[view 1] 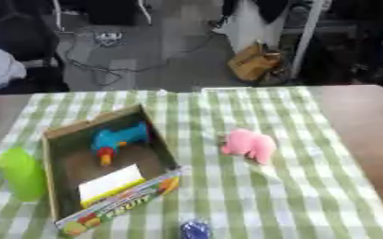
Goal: Pick up objects on the table and place them in the box.
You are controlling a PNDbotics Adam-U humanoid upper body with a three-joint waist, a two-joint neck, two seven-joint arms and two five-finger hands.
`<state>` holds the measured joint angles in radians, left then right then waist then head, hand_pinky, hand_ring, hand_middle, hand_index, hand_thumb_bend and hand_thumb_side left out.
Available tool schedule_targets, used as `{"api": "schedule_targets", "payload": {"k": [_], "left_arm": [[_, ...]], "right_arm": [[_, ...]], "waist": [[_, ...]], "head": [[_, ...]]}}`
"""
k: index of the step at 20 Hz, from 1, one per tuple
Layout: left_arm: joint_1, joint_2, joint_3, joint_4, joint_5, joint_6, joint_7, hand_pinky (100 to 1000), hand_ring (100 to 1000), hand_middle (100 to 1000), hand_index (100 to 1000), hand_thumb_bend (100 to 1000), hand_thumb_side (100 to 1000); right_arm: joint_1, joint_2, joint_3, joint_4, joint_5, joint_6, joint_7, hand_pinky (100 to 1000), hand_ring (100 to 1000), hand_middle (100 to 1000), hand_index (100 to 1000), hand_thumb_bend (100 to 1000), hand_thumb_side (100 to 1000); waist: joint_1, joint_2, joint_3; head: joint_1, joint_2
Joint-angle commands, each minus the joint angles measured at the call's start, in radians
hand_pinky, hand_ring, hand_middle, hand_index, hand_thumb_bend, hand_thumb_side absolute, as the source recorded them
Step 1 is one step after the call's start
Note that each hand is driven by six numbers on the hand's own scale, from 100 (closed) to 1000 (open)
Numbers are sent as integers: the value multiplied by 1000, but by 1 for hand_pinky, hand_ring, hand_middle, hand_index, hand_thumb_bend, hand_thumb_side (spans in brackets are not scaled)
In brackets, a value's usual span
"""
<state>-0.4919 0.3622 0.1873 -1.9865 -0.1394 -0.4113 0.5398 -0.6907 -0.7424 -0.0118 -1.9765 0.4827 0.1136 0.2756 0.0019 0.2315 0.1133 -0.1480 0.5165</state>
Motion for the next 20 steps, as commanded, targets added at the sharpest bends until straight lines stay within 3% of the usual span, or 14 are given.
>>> {"api": "schedule_targets", "payload": {"k": [1,4,8,11,14,17,18,19,20], "left_arm": [[-9,25,-4,-13,7,0,-9,886,916,917,916,100,1000],[-12,22,-9,-13,11,-1,-15,886,916,917,916,100,1000],[-15,21,-17,-13,18,-1,-24,886,916,917,916,100,1000],[-16,21,-21,-13,22,-1,-29,885,916,917,916,100,1000],[-18,21,-25,-13,26,-2,-34,885,916,917,916,100,1000],[-25,19,-33,-13,31,-2,-42,885,916,917,916,100,1000],[-27,18,-35,-13,33,-3,-44,884,916,916,912,100,1000],[-29,16,-36,-13,35,-3,-47,884,916,916,912,100,1000],[-31,15,-38,-13,36,-4,-48,884,916,917,912,100,1000]], "right_arm": [[-71,-58,42,25,94,-20,229,880,912,919,944,100,1000],[-145,-59,95,100,137,-70,381,887,914,921,946,100,1000],[-239,-43,176,267,129,-118,514,894,915,919,947,100,1000],[-307,-20,221,414,106,-150,582,900,920,922,949,100,1000],[-356,0,251,532,99,-182,606,908,922,923,949,104,1000],[-421,49,299,720,129,-216,626,917,924,925,949,124,1000],[-435,69,308,778,151,-236,629,935,933,935,957,276,1000],[-446,89,313,833,177,-260,629,935,933,935,957,276,1000],[-454,106,316,878,203,-288,629,963,950,954,990,467,943]], "waist": [[-16,-42,3],[-19,-47,9],[-24,-56,19],[-28,-61,25],[-33,-65,29],[-40,-71,37],[-41,-72,41],[-42,-73,44],[-42,-73,46]], "head": [[-14,4],[-26,4],[-44,7],[-53,8],[-60,9],[-73,9],[-79,7],[-84,6],[-87,4]]}}
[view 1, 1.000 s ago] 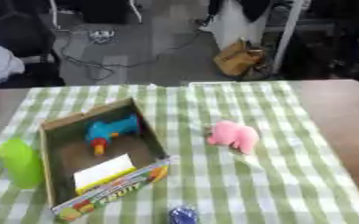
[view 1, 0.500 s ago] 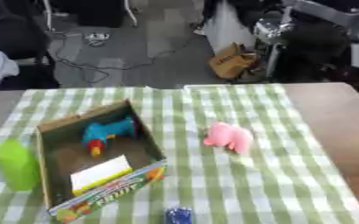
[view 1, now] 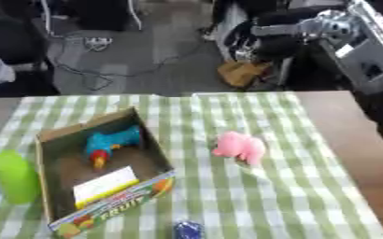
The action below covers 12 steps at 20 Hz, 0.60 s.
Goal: Pick up objects on the table and place them in the box.
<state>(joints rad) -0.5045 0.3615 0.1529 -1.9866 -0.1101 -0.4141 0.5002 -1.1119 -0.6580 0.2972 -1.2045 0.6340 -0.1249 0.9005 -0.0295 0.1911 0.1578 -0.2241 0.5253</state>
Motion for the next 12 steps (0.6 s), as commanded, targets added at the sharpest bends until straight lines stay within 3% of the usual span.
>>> {"api": "schedule_targets", "payload": {"k": [1,2,3,4,7,12], "left_arm": [[-19,15,-4,-13,9,-1,-10,884,916,917,912,100,1000],[-21,14,-5,-13,10,-2,-12,884,916,917,912,100,1000],[-23,13,-5,-13,11,-2,-13,884,916,917,912,100,1000],[-24,12,-6,-13,12,-2,-14,884,916,917,912,100,1000],[-28,11,-7,-13,14,-3,-17,884,916,917,912,100,1000],[-34,8,-8,-13,16,-5,-20,883,916,916,911,100,1000]], "right_arm": [[-40,35,7,143,80,-82,5,963,950,954,990,467,943],[-42,45,12,182,117,-115,6,1000,994,1000,1000,666,808],[-45,56,13,221,155,-149,6,1000,994,1000,1000,666,808],[-48,65,9,251,188,-176,6,1000,1000,1000,1000,757,758],[-56,85,-10,322,290,-233,7,1000,1000,1000,1000,801,735],[-52,110,-47,427,431,-264,7,1000,1000,1000,1000,791,694]], "waist": [[-11,-33,3],[-12,-33,5],[-12,-34,6],[-12,-34,8],[-12,-33,12],[-14,-32,15]], "head": [[-13,-6],[-17,-8],[-20,-9],[-22,-11],[-29,-11],[-42,-9]]}}
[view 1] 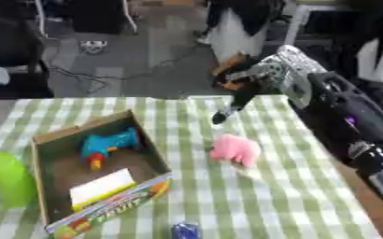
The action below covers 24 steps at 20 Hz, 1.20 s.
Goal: Pick up objects on the table and place them in the box.
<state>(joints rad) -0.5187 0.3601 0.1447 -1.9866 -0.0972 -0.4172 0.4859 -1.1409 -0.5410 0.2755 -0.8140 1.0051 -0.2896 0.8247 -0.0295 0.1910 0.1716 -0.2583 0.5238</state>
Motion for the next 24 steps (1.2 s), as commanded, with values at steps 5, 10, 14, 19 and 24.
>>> {"api": "schedule_targets", "payload": {"k": [5,10,14,19,24], "left_arm": [[-21,8,4,-13,1,-3,-2,883,916,915,910,100,1000],[-22,7,5,-13,-1,-2,-1,883,915,912,908,100,1000],[-23,6,6,-13,-2,-2,-1,883,915,911,906,100,1000],[-26,2,8,-13,-2,-4,2,882,915,911,907,100,1000],[-31,-2,9,-13,-3,-5,5,882,915,911,907,100,1000]], "right_arm": [[10,-16,-43,53,126,-124,60,1000,1000,1000,1000,764,722],[44,-32,-45,60,186,-133,-8,1000,1000,1000,1000,782,695],[54,-36,-54,81,214,-139,0,1000,1000,984,1000,784,687],[84,-31,-59,102,212,-150,5,1000,1000,991,1000,767,670],[107,-24,-62,114,210,-155,-13,1000,968,975,1000,720,649]], "waist": [[-13,-28,3],[-8,-24,2],[-5,-21,2],[-2,-16,4],[0,-7,9]], "head": [[-7,-13],[-3,-16],[-2,-14],[-4,-17],[-7,-23]]}}
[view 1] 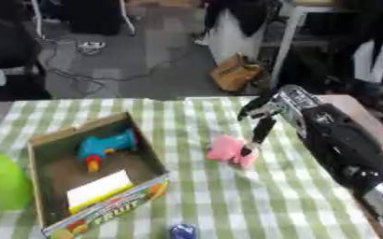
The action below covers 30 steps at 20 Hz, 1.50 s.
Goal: Pick up objects on the table and place them in the box.
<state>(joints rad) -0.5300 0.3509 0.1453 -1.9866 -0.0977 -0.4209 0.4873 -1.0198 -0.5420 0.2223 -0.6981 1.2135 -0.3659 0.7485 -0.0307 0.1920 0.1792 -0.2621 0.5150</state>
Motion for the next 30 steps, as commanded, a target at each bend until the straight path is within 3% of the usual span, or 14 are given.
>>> {"api": "schedule_targets", "payload": {"k": [1,10,11,14,15,16,17,21,28,29,30], "left_arm": [[-21,7,8,-13,-3,-1,4,882,915,911,907,100,1000],[-20,5,10,-13,-5,-1,7,882,917,911,907,100,1000],[-21,3,10,-13,-5,-1,7,882,916,911,907,100,1000],[-23,1,10,-13,-5,-2,8,882,917,911,907,100,1000],[-23,1,10,-13,-5,-2,8,884,917,911,908,100,1000],[-23,1,10,-13,-5,-2,8,884,917,911,908,100,1000],[-23,1,10,-13,-5,-2,9,884,917,911,908,100,1000],[-29,0,10,-13,-5,-4,7,883,917,912,909,100,1000],[-30,0,12,-13,-5,-6,11,883,917,911,909,100,1000],[-30,0,13,-13,-5,-6,11,883,916,911,909,100,1000],[-29,-1,13,-13,-5,-6,12,883,916,911,909,100,1000]], "right_arm": [[-13,-22,-8,-1,3,-79,58,1000,968,975,1000,720,649],[-6,-6,2,-1,-20,-76,16,989,904,930,1000,657,701],[-2,-2,4,-2,-22,-72,8,968,884,905,991,597,751],[11,6,7,0,-24,-57,-34,949,840,858,974,588,762],[13,7,7,2,-24,-54,-46,930,789,793,943,564,765],[14,8,8,3,-23,-51,-58,930,789,793,943,564,765],[15,9,9,3,-22,-50,-70,876,679,690,881,534,765],[17,13,13,8,-14,-50,-97,853,615,639,847,542,756],[23,23,15,21,-3,-56,-100,819,581,602,787,515,747],[23,23,14,22,-2,-56,-103,694,473,494,682,415,708],[23,24,14,22,-1,-55,-109,694,473,494,682,415,708]], "waist": [[1,-7,2],[-1,-11,0],[-2,-11,1],[-3,-11,5],[-3,-11,6],[-4,-10,7],[-4,-10,7],[-6,-10,8],[-6,-11,10],[-6,-11,10],[-6,-11,10]], "head": [[-3,-14],[2,-3],[4,-6],[9,-10],[11,-10],[11,-9],[12,-8],[13,-5],[15,-8],[15,-8],[14,-8]]}}
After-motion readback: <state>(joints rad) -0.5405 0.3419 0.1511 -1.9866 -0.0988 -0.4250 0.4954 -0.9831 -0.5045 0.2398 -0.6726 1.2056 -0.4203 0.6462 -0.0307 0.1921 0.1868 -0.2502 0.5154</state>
